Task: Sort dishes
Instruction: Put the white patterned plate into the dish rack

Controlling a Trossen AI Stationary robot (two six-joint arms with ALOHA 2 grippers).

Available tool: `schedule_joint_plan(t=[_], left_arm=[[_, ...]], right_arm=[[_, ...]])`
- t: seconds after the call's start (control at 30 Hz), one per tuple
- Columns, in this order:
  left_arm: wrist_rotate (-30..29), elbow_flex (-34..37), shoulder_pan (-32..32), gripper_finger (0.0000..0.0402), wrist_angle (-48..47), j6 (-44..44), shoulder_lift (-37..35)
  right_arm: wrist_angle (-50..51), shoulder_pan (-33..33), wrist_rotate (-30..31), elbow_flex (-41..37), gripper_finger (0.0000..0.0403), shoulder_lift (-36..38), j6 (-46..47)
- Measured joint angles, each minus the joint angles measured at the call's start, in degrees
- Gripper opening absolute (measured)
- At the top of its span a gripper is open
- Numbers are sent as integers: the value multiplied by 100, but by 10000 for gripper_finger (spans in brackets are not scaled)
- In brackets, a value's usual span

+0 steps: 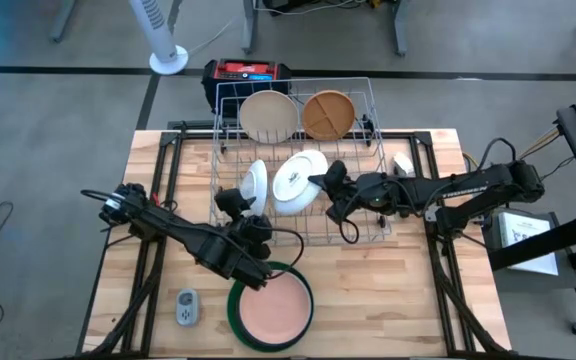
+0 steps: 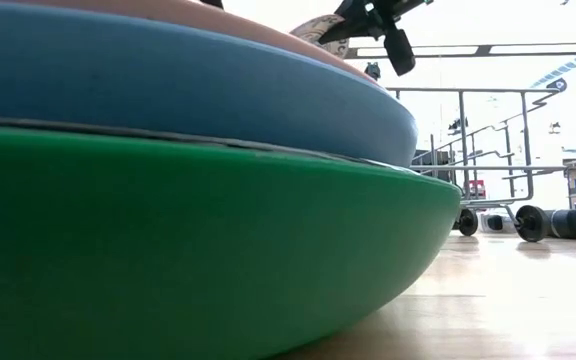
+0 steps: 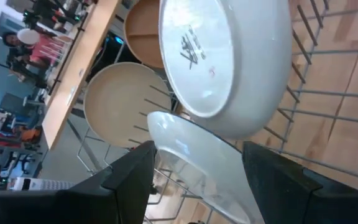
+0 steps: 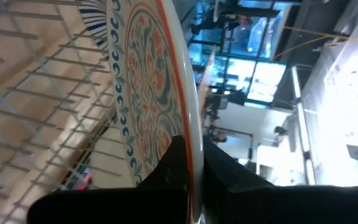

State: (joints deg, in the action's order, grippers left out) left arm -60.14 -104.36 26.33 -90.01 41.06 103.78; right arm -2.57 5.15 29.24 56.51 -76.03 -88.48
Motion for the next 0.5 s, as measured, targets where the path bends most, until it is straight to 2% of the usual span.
schedule_joint_plan(t=[0.5], left_arm=[[-244,26,103,231,-1,-199,-603]], right_arm=[[-111,13,-330,-6,0,-85,-473]])
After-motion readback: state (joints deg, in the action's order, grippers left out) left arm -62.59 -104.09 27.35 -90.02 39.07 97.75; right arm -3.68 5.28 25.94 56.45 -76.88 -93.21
